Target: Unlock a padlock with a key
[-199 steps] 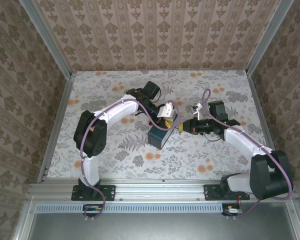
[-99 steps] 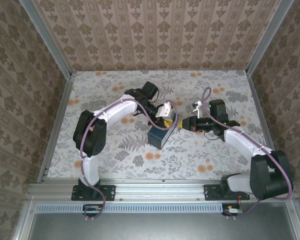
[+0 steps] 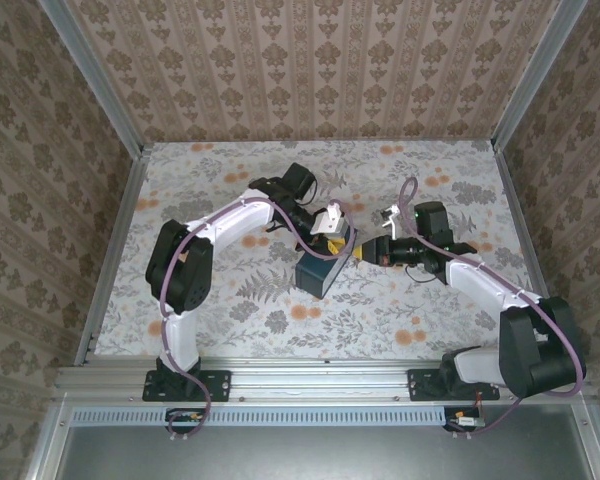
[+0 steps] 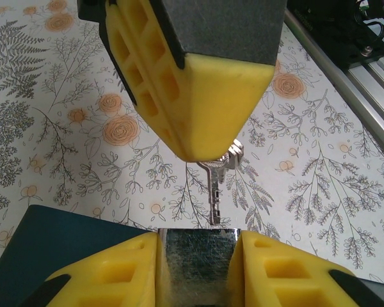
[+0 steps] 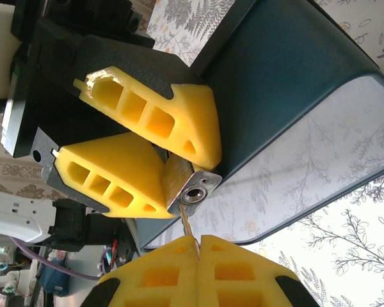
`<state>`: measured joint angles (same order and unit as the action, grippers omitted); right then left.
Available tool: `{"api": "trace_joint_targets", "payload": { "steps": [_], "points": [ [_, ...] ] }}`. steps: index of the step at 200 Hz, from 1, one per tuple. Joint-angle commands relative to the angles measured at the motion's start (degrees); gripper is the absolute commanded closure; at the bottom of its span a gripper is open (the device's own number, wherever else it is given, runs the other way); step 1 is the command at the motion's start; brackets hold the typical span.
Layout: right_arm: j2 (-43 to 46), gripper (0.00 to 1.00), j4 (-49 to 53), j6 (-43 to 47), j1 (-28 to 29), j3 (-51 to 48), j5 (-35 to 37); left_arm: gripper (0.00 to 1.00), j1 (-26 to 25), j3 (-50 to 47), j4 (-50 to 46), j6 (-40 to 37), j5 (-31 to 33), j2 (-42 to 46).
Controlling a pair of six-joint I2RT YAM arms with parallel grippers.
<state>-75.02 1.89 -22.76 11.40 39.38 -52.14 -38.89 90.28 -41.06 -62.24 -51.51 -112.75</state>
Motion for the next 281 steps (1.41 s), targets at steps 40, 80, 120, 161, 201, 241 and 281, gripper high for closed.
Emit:
{"api": "trace_joint_targets", "payload": {
  "steps": [40, 80, 120, 161, 201, 241, 281],
  "points": [
    [-0.83, 1.0, 0.83, 2.4, 0.37, 0.55, 0.85, 0.71, 0.4, -1.53, -2.02, -1.0, -0.44, 1.7],
    [-1.17, 1.0, 0.05, 2.03, 0.26, 0.26, 1.07, 0.71, 0.42, -1.4, -2.18, -0.97, -0.35, 1.61],
    [-1.26, 1.0, -1.46, 0.99, 0.12, 0.53, 1.17, 0.72, 0.31, -1.41, -2.27, -1.01, -0.32, 1.56],
    [-1.23, 1.0, -2.43, 0.24, -0.57, 0.19, 0.34, 0.73, 0.31, -1.32, -2.42, -0.99, -0.14, 1.57],
    [-0.95, 1.0, -1.81, 0.45, -1.35, 0.48, -0.51, 0.73, 0.32, -1.08, -2.54, -0.96, -0.31, 1.3],
    [-1.92, 1.0, -4.7, -1.4, -1.04, 0.43, -2.24, 0.73, 0.31, -1.04, -2.41, -0.78, -0.13, 1.22],
    [-1.87, 1.0, -4.18, -0.92, -0.94, 0.54, -2.66, 0.74, 0.31, -0.97, -2.42, -0.57, -0.08, 1.22]
  ]
}}
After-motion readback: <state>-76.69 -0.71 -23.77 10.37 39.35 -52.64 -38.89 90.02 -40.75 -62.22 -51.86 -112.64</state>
